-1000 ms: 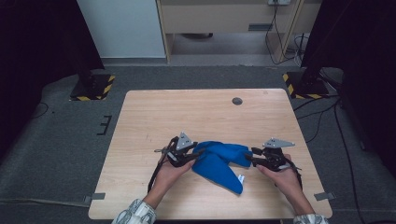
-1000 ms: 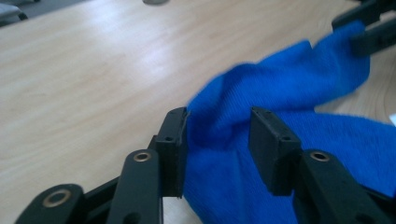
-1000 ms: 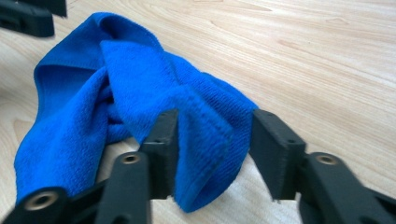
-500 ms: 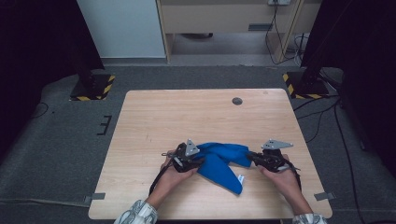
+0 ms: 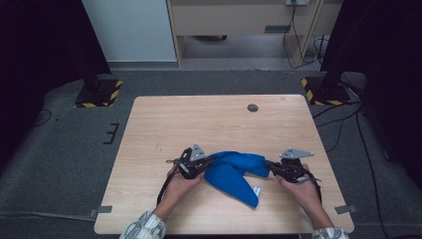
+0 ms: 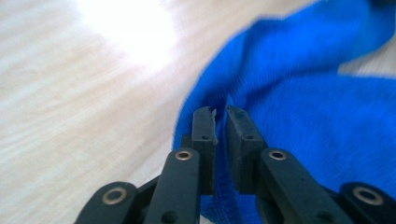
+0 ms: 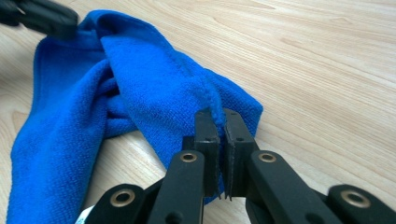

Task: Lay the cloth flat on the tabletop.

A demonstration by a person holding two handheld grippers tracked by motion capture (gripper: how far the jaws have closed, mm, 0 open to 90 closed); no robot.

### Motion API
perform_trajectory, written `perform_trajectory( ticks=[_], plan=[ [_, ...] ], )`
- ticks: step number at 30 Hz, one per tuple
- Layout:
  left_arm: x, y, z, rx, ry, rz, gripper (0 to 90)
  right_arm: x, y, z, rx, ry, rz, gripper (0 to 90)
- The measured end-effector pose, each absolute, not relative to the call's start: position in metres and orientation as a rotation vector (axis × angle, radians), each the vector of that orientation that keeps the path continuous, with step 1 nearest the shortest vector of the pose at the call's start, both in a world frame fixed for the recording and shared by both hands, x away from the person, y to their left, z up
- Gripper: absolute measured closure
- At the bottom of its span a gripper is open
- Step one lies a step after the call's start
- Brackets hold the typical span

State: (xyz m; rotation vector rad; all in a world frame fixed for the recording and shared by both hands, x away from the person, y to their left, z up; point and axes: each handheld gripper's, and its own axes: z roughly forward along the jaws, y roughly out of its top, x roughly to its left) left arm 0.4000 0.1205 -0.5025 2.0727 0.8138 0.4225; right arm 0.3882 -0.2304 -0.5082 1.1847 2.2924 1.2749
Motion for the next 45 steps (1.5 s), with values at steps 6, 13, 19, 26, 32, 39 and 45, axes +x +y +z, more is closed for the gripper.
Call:
perform_trajectory(
  ticks=[6,13,19,26,32,39,45],
  plan=[
    [0.402,0.13,-0.499,2.037,0.828,0.406,89.2,0.39,-0.235,-0.508,1.2,2.284,1.263,87.1],
    [0.395,0.116,-0.5,2.075,0.772,0.407,84.9,0.39,-0.235,-0.508,1.199,2.284,1.263,87.0],
    [0.392,0.099,-0.514,2.157,0.748,0.39,54.6,0.39,-0.235,-0.509,1.202,2.283,1.263,86.5],
    [0.401,0.097,-0.528,2.206,0.793,0.421,52.2,0.39,-0.234,-0.509,1.205,2.282,1.265,86.2],
    [0.405,0.101,-0.529,2.202,0.812,0.437,72.1,0.39,-0.234,-0.509,1.209,2.282,1.263,86.2],
    [0.406,0.105,-0.518,2.153,0.814,0.433,84.4,0.39,-0.234,-0.508,1.201,2.282,1.263,86.3],
    [0.4,0.119,-0.498,2.032,0.81,0.421,84.4,0.391,-0.238,-0.507,1.216,2.27,1.26,86.5]
  ],
)
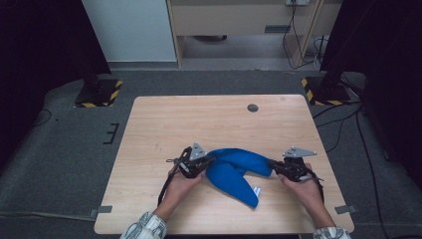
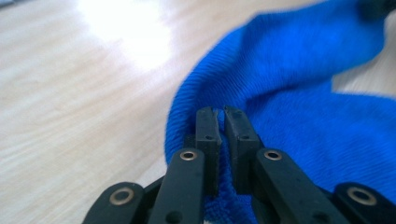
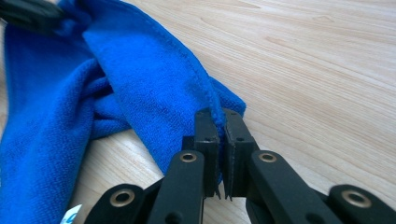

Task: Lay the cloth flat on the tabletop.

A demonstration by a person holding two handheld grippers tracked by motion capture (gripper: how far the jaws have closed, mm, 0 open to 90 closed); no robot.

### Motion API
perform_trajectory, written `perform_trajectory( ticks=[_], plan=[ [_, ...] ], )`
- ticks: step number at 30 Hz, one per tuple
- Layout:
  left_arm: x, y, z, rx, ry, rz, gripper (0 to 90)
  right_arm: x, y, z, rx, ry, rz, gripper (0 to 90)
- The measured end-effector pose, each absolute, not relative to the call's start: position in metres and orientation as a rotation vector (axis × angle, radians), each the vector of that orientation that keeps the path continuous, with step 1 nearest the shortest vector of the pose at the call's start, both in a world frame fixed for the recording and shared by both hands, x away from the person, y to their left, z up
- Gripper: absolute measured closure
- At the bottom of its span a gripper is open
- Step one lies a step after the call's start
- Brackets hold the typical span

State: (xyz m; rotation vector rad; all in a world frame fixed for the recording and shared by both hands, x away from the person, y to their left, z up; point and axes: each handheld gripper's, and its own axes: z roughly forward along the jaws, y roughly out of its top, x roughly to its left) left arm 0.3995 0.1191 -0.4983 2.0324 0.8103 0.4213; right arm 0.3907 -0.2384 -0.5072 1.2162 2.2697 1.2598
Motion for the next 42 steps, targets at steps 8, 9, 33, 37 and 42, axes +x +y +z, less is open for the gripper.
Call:
perform_trajectory(
  ticks=[8,9,33,37,42],
  plan=[
    [0.4,0.137,-0.485,1.899,0.838,0.415,85.1,0.392,-0.241,-0.507,1.228,2.265,1.249,86.6],
    [0.4,0.139,-0.484,1.885,0.842,0.417,85.3,0.392,-0.241,-0.507,1.228,2.263,1.248,86.6],
    [0.414,0.158,-0.471,1.794,0.914,0.463,86.7,0.392,-0.243,-0.472,1.191,2.201,1.298,86.9],
    [0.418,0.157,-0.465,1.792,0.919,0.477,86.7,0.396,-0.238,-0.464,1.159,2.196,1.307,86.9],
    [0.423,0.162,-0.457,1.784,0.927,0.5,86.8,0.399,-0.234,-0.448,1.139,2.189,1.307,86.9]
  ],
)
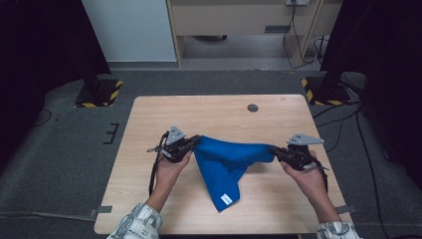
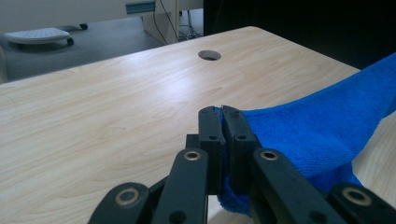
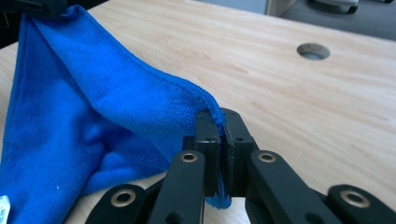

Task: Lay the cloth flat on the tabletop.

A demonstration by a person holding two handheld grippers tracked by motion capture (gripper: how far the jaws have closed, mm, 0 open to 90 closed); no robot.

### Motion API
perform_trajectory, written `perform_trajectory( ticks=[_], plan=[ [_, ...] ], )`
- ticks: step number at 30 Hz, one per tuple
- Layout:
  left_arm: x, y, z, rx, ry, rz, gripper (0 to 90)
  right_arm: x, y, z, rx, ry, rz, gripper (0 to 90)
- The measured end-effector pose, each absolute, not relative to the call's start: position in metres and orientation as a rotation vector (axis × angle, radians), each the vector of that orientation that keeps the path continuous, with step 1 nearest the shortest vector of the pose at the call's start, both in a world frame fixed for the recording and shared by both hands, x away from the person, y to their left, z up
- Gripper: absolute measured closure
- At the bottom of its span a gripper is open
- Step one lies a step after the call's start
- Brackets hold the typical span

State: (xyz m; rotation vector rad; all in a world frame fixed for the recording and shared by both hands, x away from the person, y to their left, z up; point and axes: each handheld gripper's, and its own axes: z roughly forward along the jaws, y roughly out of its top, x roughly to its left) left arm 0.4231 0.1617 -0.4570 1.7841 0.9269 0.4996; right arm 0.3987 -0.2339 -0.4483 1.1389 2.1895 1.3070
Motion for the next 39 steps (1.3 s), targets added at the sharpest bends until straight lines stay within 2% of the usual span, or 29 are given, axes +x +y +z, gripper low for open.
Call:
perform_trajectory(
  ticks=[6,14,39],
  plan=[
    [0.426,0.166,-0.449,1.771,0.93,0.508,86.7,0.395,-0.231,-0.421,1.099,2.173,1.295,86.9],
    [0.427,0.161,-0.435,1.786,0.903,0.533,86.7,0.396,-0.229,-0.411,1.082,2.178,1.282,86.9],
    [0.422,0.151,-0.416,1.796,0.858,0.541,86.8,0.39,-0.241,-0.402,1.097,2.146,1.301,86.9]
  ],
)
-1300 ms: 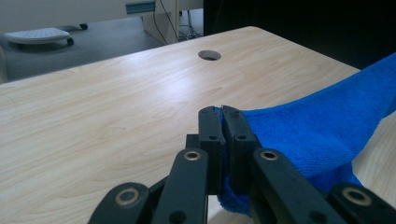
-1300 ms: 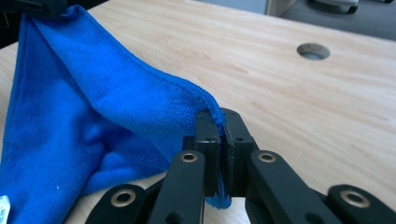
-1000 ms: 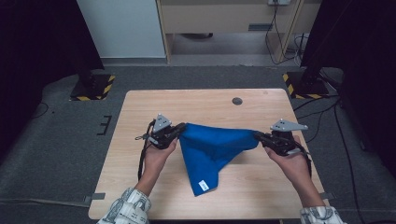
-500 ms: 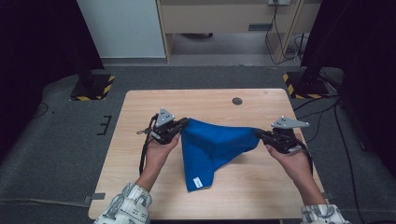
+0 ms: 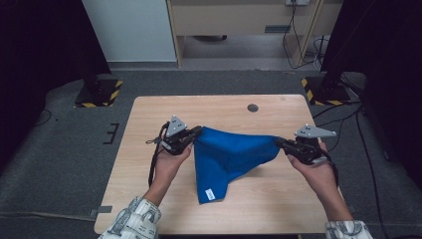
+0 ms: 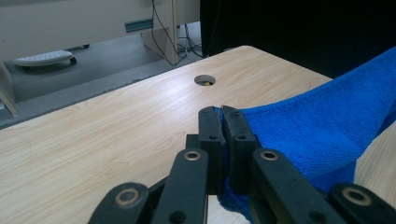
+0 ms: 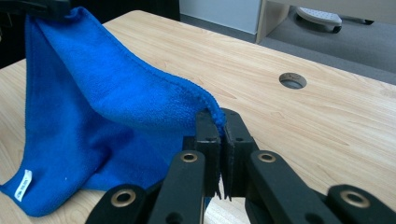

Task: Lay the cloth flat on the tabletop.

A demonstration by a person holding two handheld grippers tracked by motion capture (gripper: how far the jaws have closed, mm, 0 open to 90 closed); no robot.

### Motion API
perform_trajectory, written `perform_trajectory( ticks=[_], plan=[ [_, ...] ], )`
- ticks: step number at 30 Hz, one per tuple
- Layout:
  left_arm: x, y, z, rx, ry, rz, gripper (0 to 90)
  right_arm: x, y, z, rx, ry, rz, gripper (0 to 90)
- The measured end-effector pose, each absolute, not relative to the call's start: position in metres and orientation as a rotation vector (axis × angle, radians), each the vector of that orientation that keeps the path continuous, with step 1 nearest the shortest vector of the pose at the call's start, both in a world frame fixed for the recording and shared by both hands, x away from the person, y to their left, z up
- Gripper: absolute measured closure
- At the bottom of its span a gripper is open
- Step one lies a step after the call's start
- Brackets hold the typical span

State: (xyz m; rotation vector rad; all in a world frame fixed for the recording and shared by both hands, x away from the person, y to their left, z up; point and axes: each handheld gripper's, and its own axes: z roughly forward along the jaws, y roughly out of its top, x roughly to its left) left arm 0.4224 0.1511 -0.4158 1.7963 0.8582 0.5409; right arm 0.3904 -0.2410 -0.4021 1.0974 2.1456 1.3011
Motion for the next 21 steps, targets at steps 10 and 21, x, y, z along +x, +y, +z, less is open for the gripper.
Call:
perform_trajectory(
  ticks=[10,21],
  plan=[
    [0.422,0.147,-0.417,1.8,0.848,0.529,86.7,0.386,-0.242,-0.399,1.087,2.148,1.301,87.0],
    [0.406,0.147,-0.404,1.796,0.813,0.517,86.8,0.371,-0.254,-0.386,1.076,2.121,1.324,87.0]
  ],
)
